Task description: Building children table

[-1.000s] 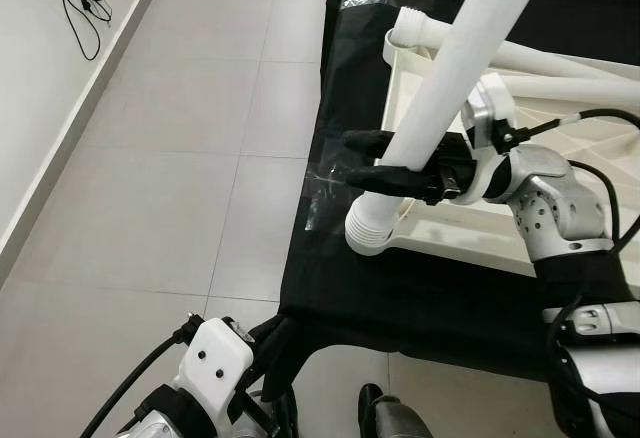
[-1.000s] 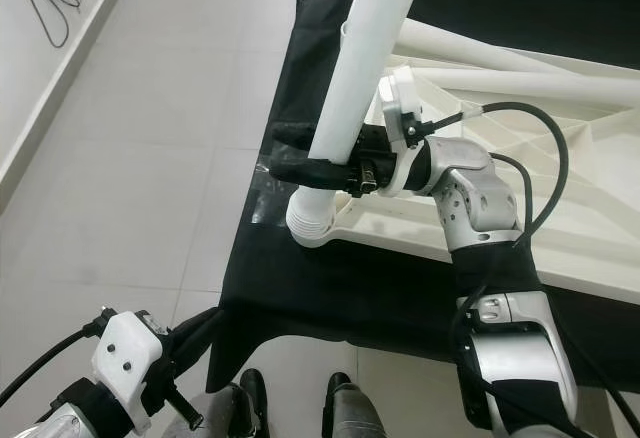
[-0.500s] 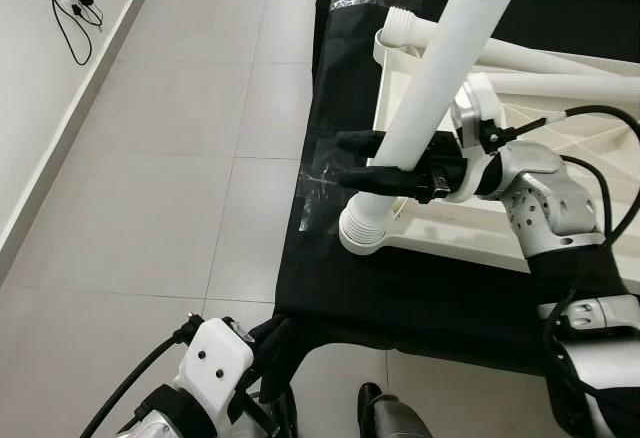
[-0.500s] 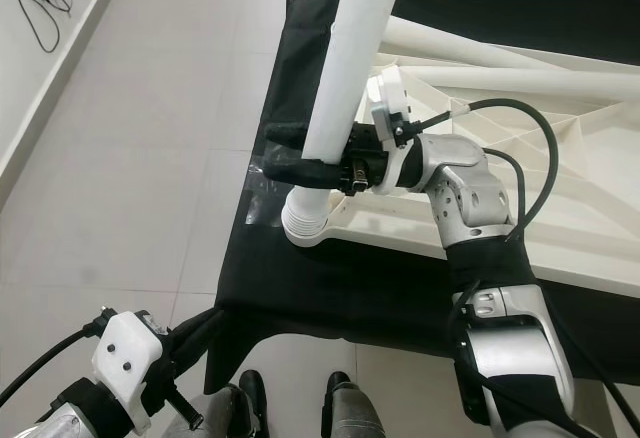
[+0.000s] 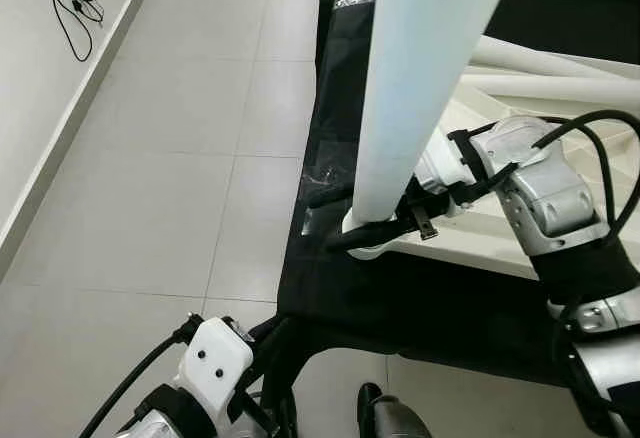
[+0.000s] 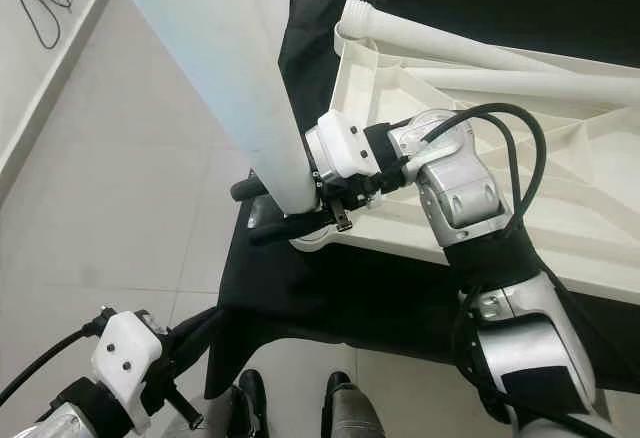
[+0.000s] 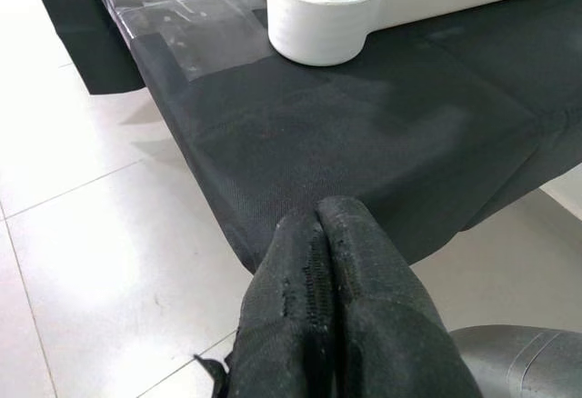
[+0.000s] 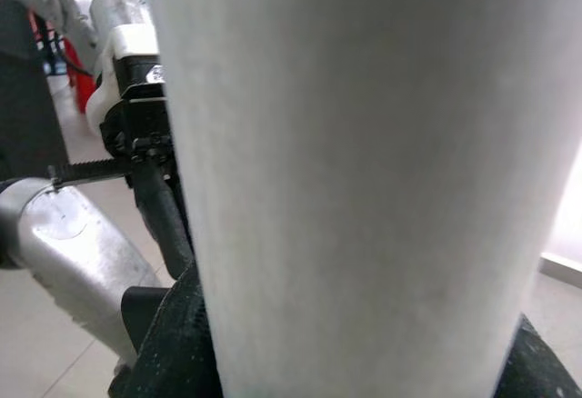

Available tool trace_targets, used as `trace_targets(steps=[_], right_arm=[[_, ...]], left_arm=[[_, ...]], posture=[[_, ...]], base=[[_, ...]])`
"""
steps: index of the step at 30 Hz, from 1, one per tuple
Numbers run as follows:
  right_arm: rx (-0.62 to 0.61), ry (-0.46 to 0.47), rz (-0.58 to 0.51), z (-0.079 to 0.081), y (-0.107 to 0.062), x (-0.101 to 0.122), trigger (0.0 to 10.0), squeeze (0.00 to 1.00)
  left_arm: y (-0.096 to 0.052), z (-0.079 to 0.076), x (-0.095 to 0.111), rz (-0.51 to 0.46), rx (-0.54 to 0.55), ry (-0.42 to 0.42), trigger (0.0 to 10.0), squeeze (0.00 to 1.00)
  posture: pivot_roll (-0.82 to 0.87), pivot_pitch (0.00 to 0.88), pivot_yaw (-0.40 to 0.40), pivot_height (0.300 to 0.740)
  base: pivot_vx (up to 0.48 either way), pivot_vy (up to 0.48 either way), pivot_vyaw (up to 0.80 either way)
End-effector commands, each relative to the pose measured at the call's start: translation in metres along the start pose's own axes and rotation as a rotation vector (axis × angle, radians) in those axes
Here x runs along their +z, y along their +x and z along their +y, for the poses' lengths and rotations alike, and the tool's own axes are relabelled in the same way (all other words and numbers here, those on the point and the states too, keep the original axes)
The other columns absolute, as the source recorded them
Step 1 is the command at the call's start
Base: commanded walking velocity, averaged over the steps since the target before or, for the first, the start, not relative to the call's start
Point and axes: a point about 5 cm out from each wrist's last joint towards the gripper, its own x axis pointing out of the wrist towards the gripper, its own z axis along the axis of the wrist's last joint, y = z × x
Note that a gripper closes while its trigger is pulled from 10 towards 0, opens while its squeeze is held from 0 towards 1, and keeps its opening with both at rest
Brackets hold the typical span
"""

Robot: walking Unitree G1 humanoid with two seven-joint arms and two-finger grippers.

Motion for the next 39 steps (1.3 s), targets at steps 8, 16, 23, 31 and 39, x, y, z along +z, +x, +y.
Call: trace_targets(steps=[8, 16, 23, 31, 39], right_arm=[[-0.035, 0.212, -0.082, -0.003, 0.011, -0.025, 10.0, 0.00], [-0.301, 0.297, -0.121, -0.011, 0.010, -0.038, 10.0, 0.00], [-0.373, 0.332, -0.108, -0.003, 0.009, -0.048, 10.0, 0.00], [-0.549, 0.384, -0.034, -0.004, 0.007, -0.064, 10.0, 0.00], [-1.102, 0.655, 0.271, 0.037, 0.013, -0.096, 10.0, 0.00]], left_arm=[[-0.003, -0.003, 0.000, 0.008, -0.013, 0.003, 10.0, 0.00], [-0.003, -0.003, 0.001, 0.006, -0.014, 0.000, 10.0, 0.00], [-0.002, -0.002, 0.000, 0.006, -0.015, 0.000, 10.0, 0.00], [-0.002, -0.002, -0.001, 0.009, -0.017, -0.001, 10.0, 0.00], [-0.004, -0.004, -0.003, 0.015, -0.015, -0.003, 10.0, 0.00]], posture=[[0.03, 0.381, 0.001, 0.740], [0.02, 0.386, 0.003, 0.740], [0.02, 0.384, 0.006, 0.740], [0.02, 0.379, 0.006, 0.740], [0.02, 0.371, -0.027, 0.740]], base=[[0.000, 0.000, 0.00], [0.000, 0.000, 0.00], [0.000, 0.000, 0.00], [0.000, 0.000, 0.00], [0.000, 0.000, 0.00]])
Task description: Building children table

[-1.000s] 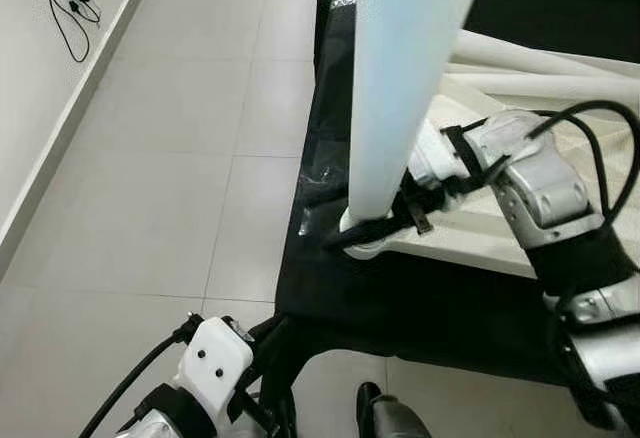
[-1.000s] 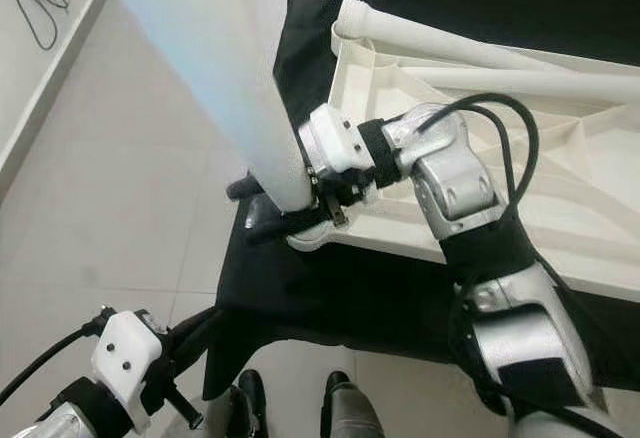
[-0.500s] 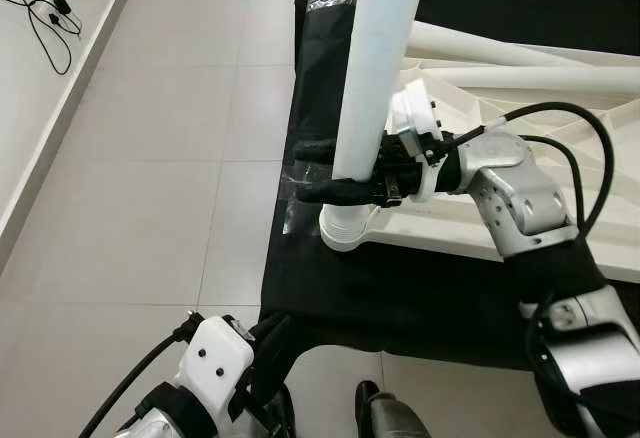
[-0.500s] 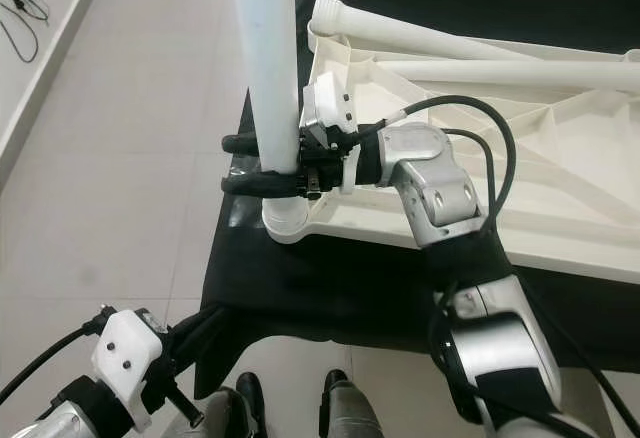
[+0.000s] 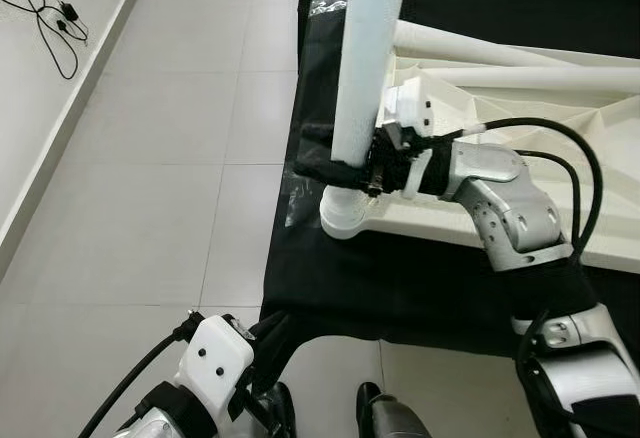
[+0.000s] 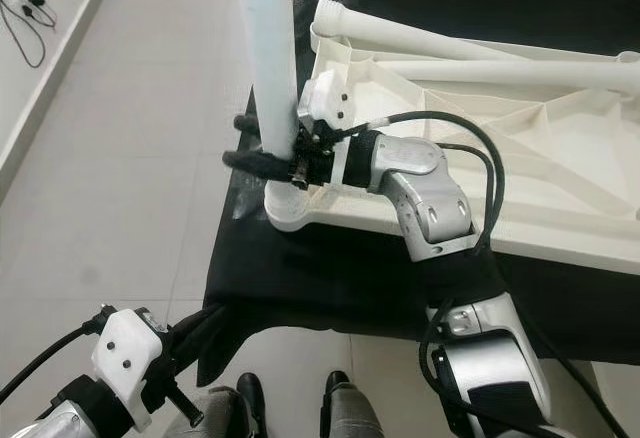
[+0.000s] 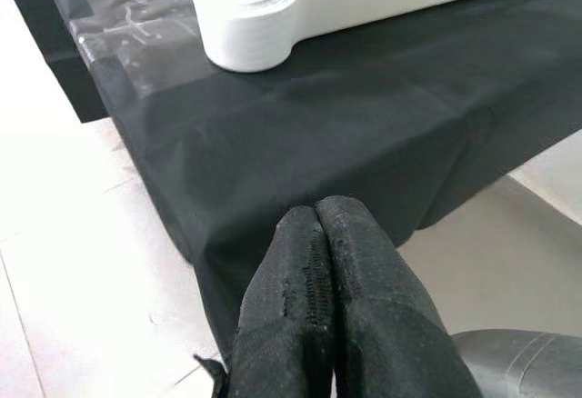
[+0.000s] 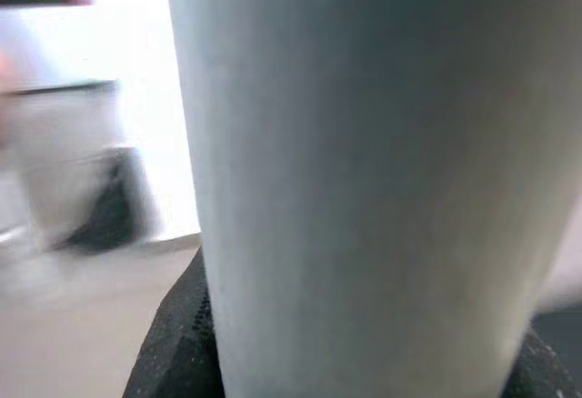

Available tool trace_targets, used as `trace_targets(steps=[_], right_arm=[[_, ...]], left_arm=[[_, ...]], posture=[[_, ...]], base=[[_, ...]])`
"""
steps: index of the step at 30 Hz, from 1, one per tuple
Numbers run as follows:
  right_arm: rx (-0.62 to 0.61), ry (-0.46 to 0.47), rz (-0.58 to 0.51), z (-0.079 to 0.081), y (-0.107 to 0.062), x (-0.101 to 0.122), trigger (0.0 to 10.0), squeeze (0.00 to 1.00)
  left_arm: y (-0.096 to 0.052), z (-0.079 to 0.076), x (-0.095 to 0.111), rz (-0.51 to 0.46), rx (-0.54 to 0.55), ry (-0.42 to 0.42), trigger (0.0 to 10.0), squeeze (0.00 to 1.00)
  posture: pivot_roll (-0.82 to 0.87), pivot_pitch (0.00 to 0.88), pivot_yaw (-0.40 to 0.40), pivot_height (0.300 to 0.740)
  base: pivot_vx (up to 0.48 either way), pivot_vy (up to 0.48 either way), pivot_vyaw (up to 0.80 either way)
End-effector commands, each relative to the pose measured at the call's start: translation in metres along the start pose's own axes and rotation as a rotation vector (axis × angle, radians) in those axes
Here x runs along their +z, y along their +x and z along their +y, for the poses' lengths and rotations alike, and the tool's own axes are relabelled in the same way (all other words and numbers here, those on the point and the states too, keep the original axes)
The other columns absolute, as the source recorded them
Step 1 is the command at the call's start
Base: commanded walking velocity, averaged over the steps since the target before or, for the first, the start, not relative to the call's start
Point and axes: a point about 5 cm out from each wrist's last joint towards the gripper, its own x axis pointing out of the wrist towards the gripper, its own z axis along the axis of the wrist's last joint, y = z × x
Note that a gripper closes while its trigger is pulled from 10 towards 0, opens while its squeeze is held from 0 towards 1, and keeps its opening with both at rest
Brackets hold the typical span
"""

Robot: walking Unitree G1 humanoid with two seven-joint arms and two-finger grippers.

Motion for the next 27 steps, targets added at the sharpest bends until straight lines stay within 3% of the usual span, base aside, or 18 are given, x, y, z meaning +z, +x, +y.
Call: trace_targets(steps=[1, 2, 3, 6, 11, 17, 20, 23, 27], right_arm=[[-0.443, 0.126, 0.424, 0.007, -0.037, -0.076, 10.0, 0.00], [-0.524, 0.172, 0.452, 0.024, -0.048, -0.084, 10.0, 0.00], [-0.524, 0.172, 0.452, 0.024, -0.048, -0.084, 10.0, 0.00], [-0.582, 0.260, 0.451, 0.058, -0.058, -0.090, 10.0, 0.00], [-0.649, 0.266, 0.354, 0.059, -0.040, -0.083, 10.0, 0.00], [-0.751, 0.273, 0.328, 0.055, -0.031, -0.081, 10.0, 0.00], [-0.823, 0.313, 0.298, 0.052, -0.031, -0.083, 10.0, 0.00], [-0.844, 0.329, 0.287, 0.052, -0.031, -0.083, 10.0, 0.00], [-0.915, 0.358, 0.297, 0.057, -0.038, -0.090, 10.0, 0.00]], left_arm=[[-0.003, -0.003, -0.003, 0.016, -0.014, -0.001, 10.0, 0.00], [-0.004, -0.003, -0.003, 0.016, -0.014, -0.002, 10.0, 0.00], [-0.004, -0.003, -0.003, 0.016, -0.014, -0.002, 10.0, 0.00], [-0.004, -0.001, -0.004, 0.016, -0.010, -0.007, 10.0, 0.00], [-0.001, 0.001, -0.005, 0.016, -0.010, 0.000, 10.0, 0.00], [0.005, 0.012, -0.004, 0.012, 0.034, 0.018, 10.0, 0.00], [0.006, 0.033, 0.000, 0.006, 0.105, 0.070, 10.0, 0.00], [0.005, 0.039, 0.001, 0.005, 0.121, 0.087, 10.0, 0.00], [0.008, 0.064, 0.020, -0.048, 0.177, 0.148, 10.0, 0.00]], posture=[[0.02, 0.371, -0.027, 0.740], [0.02, 0.365, -0.032, 0.740], [0.02, 0.365, -0.032, 0.740], [0.02, 0.360, -0.021, 0.740], [0.02, 0.329, -0.011, 0.740], [0.04, 0.297, 0.004, 0.740], [0.06, 0.277, 0.015, 0.740], [0.06, 0.277, 0.015, 0.740], [0.06, 0.260, 0.034, 0.740]], base=[[0.000, 0.000, 0.00], [0.000, 0.000, 0.00], [0.000, 0.000, 0.00], [0.000, 0.000, 0.00], [0.000, 0.000, 0.00], [0.000, 0.000, 0.00], [0.000, 0.000, 0.00], [0.000, 0.000, 0.00], [0.000, 0.000, 0.00]])
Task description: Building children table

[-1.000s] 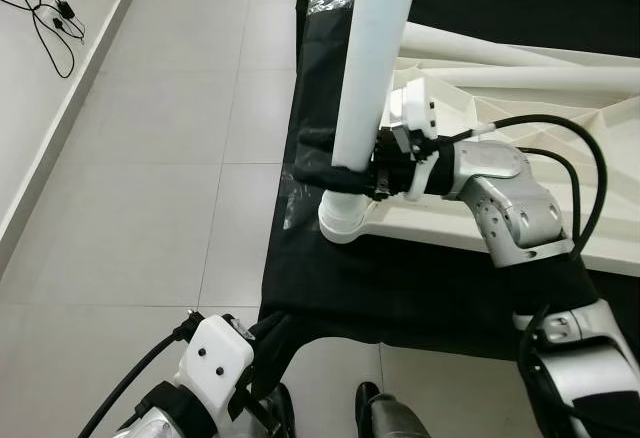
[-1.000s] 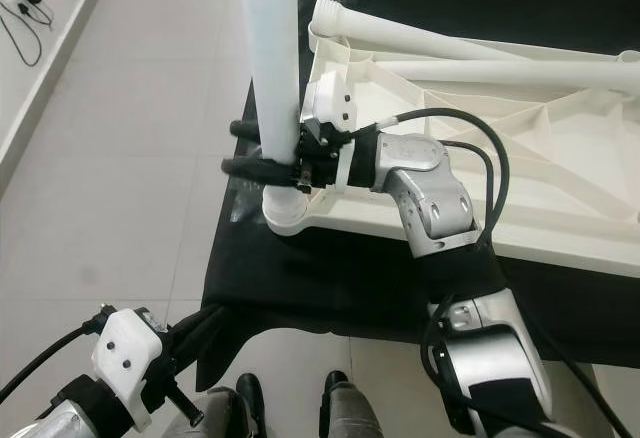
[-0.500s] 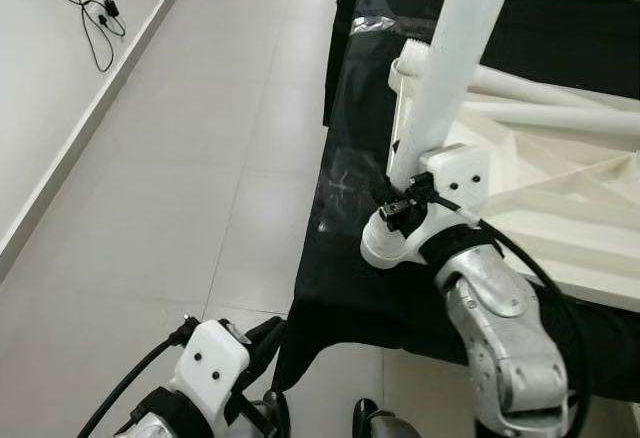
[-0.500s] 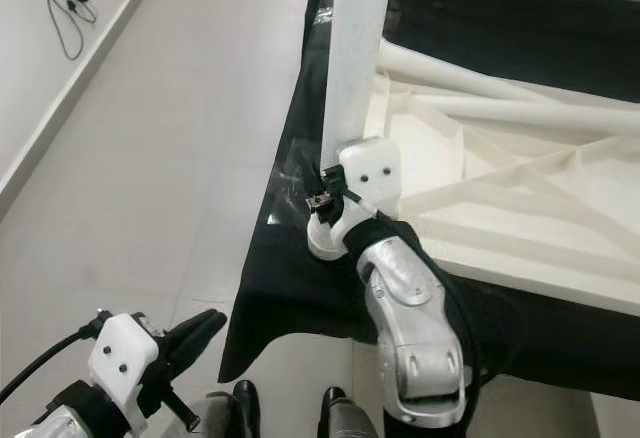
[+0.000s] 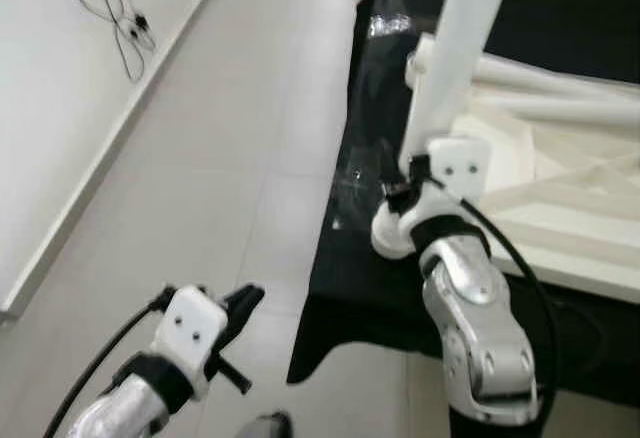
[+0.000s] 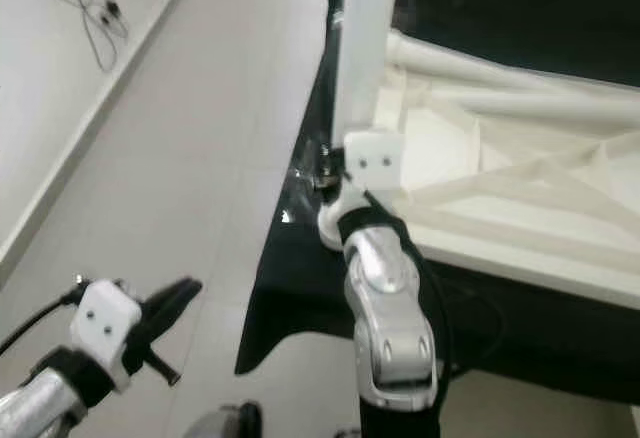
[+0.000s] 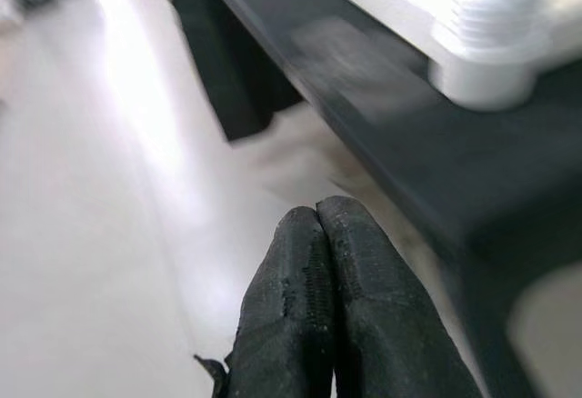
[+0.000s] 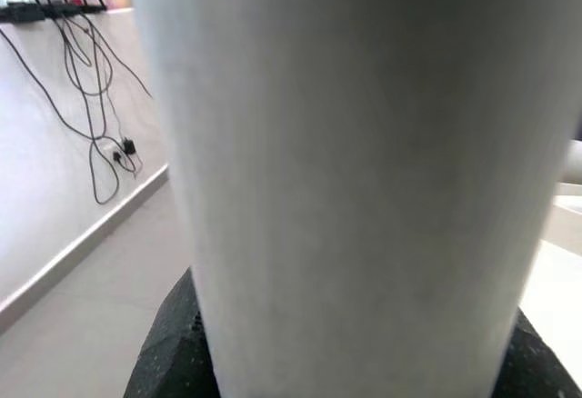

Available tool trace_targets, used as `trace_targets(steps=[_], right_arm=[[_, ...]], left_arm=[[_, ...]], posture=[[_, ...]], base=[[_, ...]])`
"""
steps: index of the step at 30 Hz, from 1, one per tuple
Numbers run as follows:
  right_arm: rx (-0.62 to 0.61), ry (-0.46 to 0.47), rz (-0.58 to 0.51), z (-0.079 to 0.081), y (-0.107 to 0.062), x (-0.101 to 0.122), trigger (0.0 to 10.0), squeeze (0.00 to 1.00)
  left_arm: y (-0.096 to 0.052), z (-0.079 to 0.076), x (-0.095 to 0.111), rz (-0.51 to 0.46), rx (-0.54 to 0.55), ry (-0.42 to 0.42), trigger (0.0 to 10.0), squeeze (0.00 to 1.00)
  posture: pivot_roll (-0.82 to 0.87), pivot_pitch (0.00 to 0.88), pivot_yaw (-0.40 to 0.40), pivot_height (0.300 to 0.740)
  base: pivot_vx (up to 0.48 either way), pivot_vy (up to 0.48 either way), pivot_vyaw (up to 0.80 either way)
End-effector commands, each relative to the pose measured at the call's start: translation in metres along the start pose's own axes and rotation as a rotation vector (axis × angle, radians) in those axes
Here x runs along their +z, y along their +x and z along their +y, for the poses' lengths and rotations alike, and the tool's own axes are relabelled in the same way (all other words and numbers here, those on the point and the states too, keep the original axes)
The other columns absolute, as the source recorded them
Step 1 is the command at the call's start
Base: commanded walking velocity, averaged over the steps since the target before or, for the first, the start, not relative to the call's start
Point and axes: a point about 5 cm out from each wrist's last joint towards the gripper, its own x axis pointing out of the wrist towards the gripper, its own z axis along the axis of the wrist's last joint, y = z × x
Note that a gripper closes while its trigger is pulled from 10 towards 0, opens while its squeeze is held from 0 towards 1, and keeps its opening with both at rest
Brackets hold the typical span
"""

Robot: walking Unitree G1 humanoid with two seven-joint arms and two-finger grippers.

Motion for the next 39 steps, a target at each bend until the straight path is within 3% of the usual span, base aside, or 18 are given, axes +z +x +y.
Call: trace_targets(steps=[1, 8, 9, 14, 15, 16, 17, 18, 19, 20, 21, 23, 28, 29, 30, 32, 33, 39], right_arm=[[-0.080, 0.075, 0.330, -0.005, -0.013, -0.066, 10.0, 0.00], [-0.107, 0.096, 0.314, 0.000, -0.008, -0.068, 10.0, 0.00], [-0.113, 0.098, 0.306, 0.001, -0.006, -0.069, 10.0, 0.00], [-0.115, 0.099, 0.305, 0.001, -0.005, -0.069, 10.0, 0.00], [-0.117, 0.100, 0.302, 0.001, -0.003, -0.069, 10.0, 0.00], [-0.117, 0.100, 0.302, 0.001, -0.003, -0.069, 10.0, 0.00], [-0.114, 0.100, 0.297, 0.003, -0.002, -0.069, 10.0, 0.00], [-0.114, 0.100, 0.297, 0.003, -0.002, -0.069, 10.0, 0.00], [-0.107, 0.099, 0.290, 0.006, 0.000, -0.069, 10.0, 0.00], [-0.107, 0.099, 0.290, 0.006, 0.000, -0.069, 10.0, 0.00], [-0.089, 0.100, 0.279, 0.011, 0.002, -0.067, 10.0, 0.00], [-0.089, 0.100, 0.279, 0.011, 0.002, -0.067, 10.0, 0.00], [-0.063, 0.110, 0.266, 0.020, 0.004, -0.066, 10.0, 0.00], [-0.063, 0.110, 0.266, 0.020, 0.004, -0.066, 10.0, 0.00], [-0.054, 0.112, 0.261, 0.023, 0.004, -0.065, 10.0, 0.00], [-0.054, 0.112, 0.261, 0.023, 0.004, -0.065, 10.0, 0.00], [-0.051, 0.113, 0.258, 0.024, 0.004, -0.065, 10.0, 0.00], [-0.039, 0.115, 0.247, 0.028, 0.005, -0.064, 10.0, 0.00]], left_arm=[[0.001, 0.007, 0.000, 0.013, 0.002, -0.002, 10.0, 0.00], [0.022, 0.032, 0.031, -0.114, 0.029, 0.042, 10.0, 0.00], [0.032, 0.043, 0.052, -0.188, 0.019, 0.052, 10.0, 0.00], [0.036, 0.047, 0.059, -0.215, 0.008, 0.048, 10.0, 0.00], [0.042, 0.051, 0.072, -0.259, -0.030, 0.025, 10.0, 0.00], [0.042, 0.051, 0.072, -0.259, -0.030, 0.025, 10.0, 0.00], [0.051, 0.054, 0.092, -0.332, -0.104, -0.029, 10.0, 0.00], [0.051, 0.054, 0.092, -0.332, -0.104, -0.029, 10.0, 0.00], [0.061, 0.054, 0.117, -0.413, -0.223, -0.066, 10.0, 0.00], [0.061, 0.054, 0.117, -0.413, -0.223, -0.066, 10.0, 0.00], [0.078, 0.055, 0.158, -0.517, -0.417, -0.097, 10.0, 0.00], [0.078, 0.055, 0.158, -0.517, -0.417, -0.097, 10.0, 0.00], [0.105, 0.058, 0.185, -0.525, -0.597, -0.122, 10.0, 0.00], [0.105, 0.058, 0.185, -0.525, -0.597, -0.122, 10.0, 0.00], [0.115, 0.055, 0.192, -0.507, -0.706, -0.157, 10.0, 1.00], [0.115, 0.055, 0.192, -0.507, -0.706, -0.157, 10.0, 1.00], [0.123, 0.051, 0.195, -0.489, -0.750, -0.166, 10.0, 1.00], [0.139, 0.044, 0.204, -0.453, -0.845, -0.196, 10.0, 1.00]], posture=[[0.06, 0.260, 0.034, 0.740], [0.06, 0.240, 0.049, 0.740], [0.06, 0.234, 0.051, 0.740], [0.06, 0.228, 0.054, 0.740], [0.05, 0.223, 0.057, 0.740], [0.05, 0.223, 0.057, 0.740], [0.05, 0.218, 0.057, 0.740], [0.05, 0.218, 0.057, 0.740], [0.05, 0.213, 0.060, 0.740], [0.05, 0.213, 0.060, 0.740], [0.05, 0.210, 0.064, 0.740], [0.05, 0.210, 0.064, 0.740], [0.05, 0.211, 0.074, 0.740], [0.05, 0.211, 0.074, 0.740], [0.05, 0.214, 0.080, 0.740], [0.05, 0.214, 0.080, 0.740], [0.05, 0.215, 0.085, 0.740], [0.04, 0.215, 0.094, 0.740]], base=[[0.000, 0.000, 0.00], [0.000, 0.000, 0.00], [0.000, 0.000, 0.00], [0.000, 0.000, 0.00], [0.000, 0.000, 0.00], [0.000, 0.000, 0.00], [0.000, 0.000, 0.00], [0.000, 0.000, 0.00], [0.000, 0.000, 0.00], [0.000, 0.000, 0.00], [0.000, 0.000, 0.00], [0.000, 0.000, 0.00], [0.000, 0.000, 0.00], [0.000, 0.000, 0.00], [0.000, 0.000, 0.00], [0.000, 0.000, 0.00], [0.000, 0.000, 0.00], [0.000, 0.000, 0.00]])
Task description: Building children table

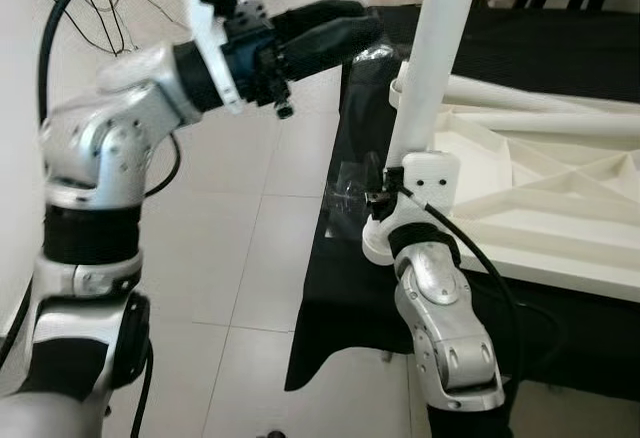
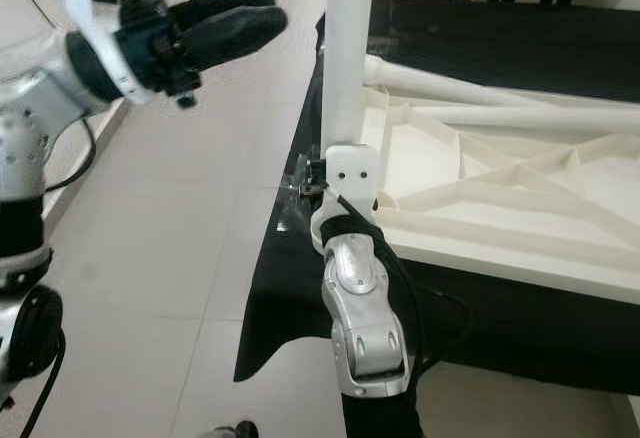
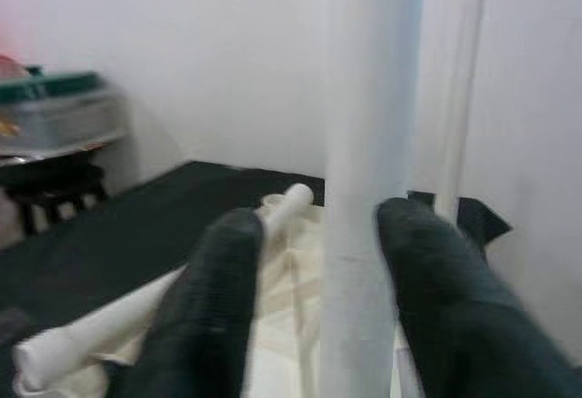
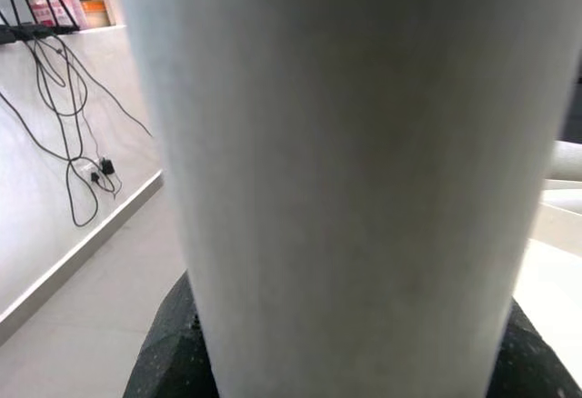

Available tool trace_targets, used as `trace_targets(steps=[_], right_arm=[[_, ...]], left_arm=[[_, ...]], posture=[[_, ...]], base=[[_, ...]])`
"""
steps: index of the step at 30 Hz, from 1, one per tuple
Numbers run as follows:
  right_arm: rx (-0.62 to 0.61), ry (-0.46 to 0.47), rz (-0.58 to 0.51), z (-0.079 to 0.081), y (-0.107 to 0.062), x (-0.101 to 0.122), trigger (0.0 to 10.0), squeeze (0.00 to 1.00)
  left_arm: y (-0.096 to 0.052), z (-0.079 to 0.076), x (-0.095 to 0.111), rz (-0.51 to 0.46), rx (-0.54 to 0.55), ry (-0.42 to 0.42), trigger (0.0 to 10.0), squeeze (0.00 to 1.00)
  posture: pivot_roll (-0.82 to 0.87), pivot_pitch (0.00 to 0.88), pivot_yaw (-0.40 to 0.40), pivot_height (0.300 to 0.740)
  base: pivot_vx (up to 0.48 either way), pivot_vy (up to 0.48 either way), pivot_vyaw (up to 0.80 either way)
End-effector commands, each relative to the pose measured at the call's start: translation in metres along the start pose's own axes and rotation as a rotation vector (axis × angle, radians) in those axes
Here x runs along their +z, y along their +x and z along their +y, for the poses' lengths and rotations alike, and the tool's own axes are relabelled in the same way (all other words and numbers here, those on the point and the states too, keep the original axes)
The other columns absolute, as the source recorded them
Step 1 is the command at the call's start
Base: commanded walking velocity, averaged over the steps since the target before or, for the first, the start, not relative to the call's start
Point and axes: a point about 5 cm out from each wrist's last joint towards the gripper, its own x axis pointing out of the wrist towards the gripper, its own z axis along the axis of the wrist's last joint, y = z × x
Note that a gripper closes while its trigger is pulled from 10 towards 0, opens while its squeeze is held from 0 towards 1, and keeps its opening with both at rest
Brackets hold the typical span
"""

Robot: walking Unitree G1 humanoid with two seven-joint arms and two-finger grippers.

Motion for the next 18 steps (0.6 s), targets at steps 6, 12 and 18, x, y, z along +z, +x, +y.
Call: trace_targets(steps=[6, 12, 18], right_arm=[[0.027, 0.125, 0.241, 0.020, -0.005, -0.045, 10.0, 0.00], [0.037, 0.130, 0.238, 0.022, -0.004, -0.044, 10.0, 0.00], [0.059, 0.144, 0.229, 0.027, -0.004, -0.042, 10.0, 0.00]], left_arm=[[0.011, -0.005, 0.005, 0.019, -0.208, -0.083, 10.0, 1.00], [0.013, -0.001, 0.003, 0.039, -0.205, -0.071, 10.0, 1.00], [0.024, 0.005, -0.008, 0.071, -0.142, -0.010, 10.0, 0.00]], posture=[[0.04, 0.212, 0.094, 0.740], [0.04, 0.208, 0.096, 0.740], [0.03, 0.206, 0.097, 0.740]], base=[[0.000, 0.000, 0.00], [0.000, 0.000, 0.00], [0.000, 0.000, 0.00]])
